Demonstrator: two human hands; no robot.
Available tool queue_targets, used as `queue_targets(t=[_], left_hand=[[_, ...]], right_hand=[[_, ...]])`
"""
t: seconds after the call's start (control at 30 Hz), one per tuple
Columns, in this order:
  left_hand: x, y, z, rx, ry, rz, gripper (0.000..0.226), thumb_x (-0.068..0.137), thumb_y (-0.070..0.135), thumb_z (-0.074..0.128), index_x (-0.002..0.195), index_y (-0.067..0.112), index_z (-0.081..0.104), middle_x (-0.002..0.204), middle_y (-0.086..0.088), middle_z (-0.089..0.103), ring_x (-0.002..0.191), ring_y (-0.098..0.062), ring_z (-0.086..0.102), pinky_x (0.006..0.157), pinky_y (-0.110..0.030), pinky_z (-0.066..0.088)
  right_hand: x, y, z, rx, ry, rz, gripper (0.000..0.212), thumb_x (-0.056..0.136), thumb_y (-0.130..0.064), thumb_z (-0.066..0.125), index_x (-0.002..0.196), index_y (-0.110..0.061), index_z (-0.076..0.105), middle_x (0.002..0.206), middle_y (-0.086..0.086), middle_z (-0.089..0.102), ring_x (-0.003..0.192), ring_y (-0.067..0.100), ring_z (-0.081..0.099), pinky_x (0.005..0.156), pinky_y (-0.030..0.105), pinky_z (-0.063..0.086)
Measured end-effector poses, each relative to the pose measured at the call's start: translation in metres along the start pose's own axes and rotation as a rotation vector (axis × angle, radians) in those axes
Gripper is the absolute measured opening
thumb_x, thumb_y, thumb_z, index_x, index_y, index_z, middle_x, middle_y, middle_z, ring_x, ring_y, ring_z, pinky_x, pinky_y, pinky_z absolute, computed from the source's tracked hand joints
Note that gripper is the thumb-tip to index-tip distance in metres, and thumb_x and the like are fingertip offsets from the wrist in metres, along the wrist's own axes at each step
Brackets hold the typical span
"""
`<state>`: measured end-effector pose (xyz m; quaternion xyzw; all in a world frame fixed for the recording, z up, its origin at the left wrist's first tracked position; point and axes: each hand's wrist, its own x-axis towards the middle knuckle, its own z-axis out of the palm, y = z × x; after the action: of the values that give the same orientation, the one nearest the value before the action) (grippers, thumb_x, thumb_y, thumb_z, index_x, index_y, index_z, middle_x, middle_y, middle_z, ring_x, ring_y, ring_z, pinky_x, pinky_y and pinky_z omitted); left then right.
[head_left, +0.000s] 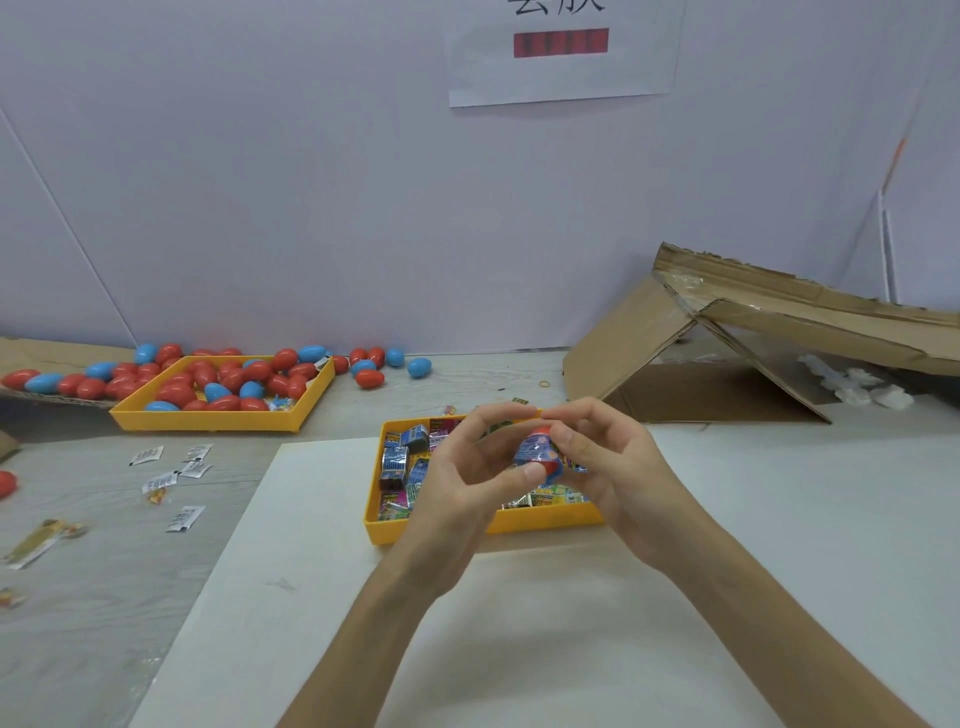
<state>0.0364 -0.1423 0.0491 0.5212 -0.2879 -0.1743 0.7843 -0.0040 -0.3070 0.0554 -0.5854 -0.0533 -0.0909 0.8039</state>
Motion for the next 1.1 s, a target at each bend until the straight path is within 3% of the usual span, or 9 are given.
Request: queue_targets(t=[0.13,0.33,0.43,0.6,0.7,0.8,0.93,1.1], left_hand=[[0.0003,-0.0014,-0.0013,0.014,0.002,0.011,0.048,0.077,0.017,0.079,0.122,0.020,0.064,0.126,-0.014,0.069,0.118,-0.030,0.065,0.093,-0.032,0.054],[0.0003,-0.0039,0.0001,0.106,-0.035,0.038,0.045,0.082,0.006,0.076,0.122,0.023,0.065,0.123,-0.011,0.071,0.117,-0.030,0.066,0.092,-0.036,0.057],[-0.0005,-0.0043,0.0014,0.132,-0.062,0.035,0.044,0.082,0.006,0.075,0.123,0.018,0.064,0.121,-0.015,0.071,0.111,-0.030,0.067,0.090,-0.034,0.056],[0.0000,-0.0055,0.0006,0.132,-0.067,0.020,0.042,0.085,0.002,0.072,0.124,0.016,0.063,0.122,-0.014,0.071,0.113,-0.027,0.066,0.089,-0.032,0.056],[0.0005,-0.0058,-0.0003,0.064,-0.058,0.013,0.041,0.086,0.004,0.071,0.124,0.019,0.064,0.126,-0.013,0.069,0.117,-0.026,0.065,0.091,-0.030,0.054],[0.0004,-0.0064,-0.0015,-0.090,-0.057,-0.008,0.043,0.088,0.013,0.071,0.130,0.016,0.061,0.127,-0.015,0.067,0.122,-0.032,0.063,0.098,-0.036,0.053],[-0.0004,-0.0071,-0.0034,-0.311,-0.068,-0.061,0.056,0.084,0.016,0.079,0.136,0.011,0.058,0.131,-0.022,0.062,0.127,-0.038,0.059,0.102,-0.041,0.051],[-0.0005,-0.0067,-0.0025,-0.363,-0.074,-0.081,0.057,0.082,0.018,0.082,0.135,0.013,0.060,0.131,-0.023,0.062,0.125,-0.037,0.060,0.099,-0.038,0.053]], right_hand=[[-0.0001,0.0012,0.0000,0.004,0.001,-0.011,0.024,0.081,-0.020,0.069,0.100,-0.005,0.069,0.095,0.011,0.073,0.090,0.023,0.071,0.073,0.029,0.059],[0.0002,-0.0026,-0.0011,0.020,-0.045,0.042,0.027,0.083,-0.028,0.073,0.099,-0.007,0.066,0.095,0.015,0.066,0.086,0.022,0.067,0.069,0.030,0.056],[-0.0002,-0.0012,-0.0013,0.009,-0.038,0.044,0.017,0.081,-0.015,0.073,0.092,-0.007,0.063,0.083,0.006,0.067,0.077,0.019,0.066,0.064,0.026,0.055],[0.0000,-0.0001,-0.0002,-0.006,-0.021,0.011,0.012,0.080,-0.020,0.070,0.081,-0.009,0.066,0.077,0.006,0.067,0.072,0.017,0.065,0.062,0.024,0.054],[0.0016,-0.0006,0.0022,0.017,0.010,0.019,0.026,0.087,-0.034,0.062,0.085,-0.011,0.073,0.082,0.009,0.066,0.079,0.019,0.066,0.067,0.025,0.055],[0.0014,-0.0047,-0.0011,0.056,-0.018,-0.002,0.038,0.095,-0.039,0.058,0.101,-0.004,0.072,0.094,0.014,0.066,0.091,0.020,0.066,0.076,0.027,0.056],[-0.0004,-0.0055,0.0007,-0.011,-0.054,-0.045,0.033,0.080,-0.026,0.078,0.107,-0.008,0.069,0.102,0.013,0.067,0.095,0.022,0.066,0.081,0.027,0.056],[0.0008,-0.0031,-0.0002,-0.040,-0.015,-0.055,0.043,0.068,-0.026,0.078,0.106,-0.009,0.067,0.099,0.008,0.070,0.098,0.019,0.065,0.080,0.025,0.055]])
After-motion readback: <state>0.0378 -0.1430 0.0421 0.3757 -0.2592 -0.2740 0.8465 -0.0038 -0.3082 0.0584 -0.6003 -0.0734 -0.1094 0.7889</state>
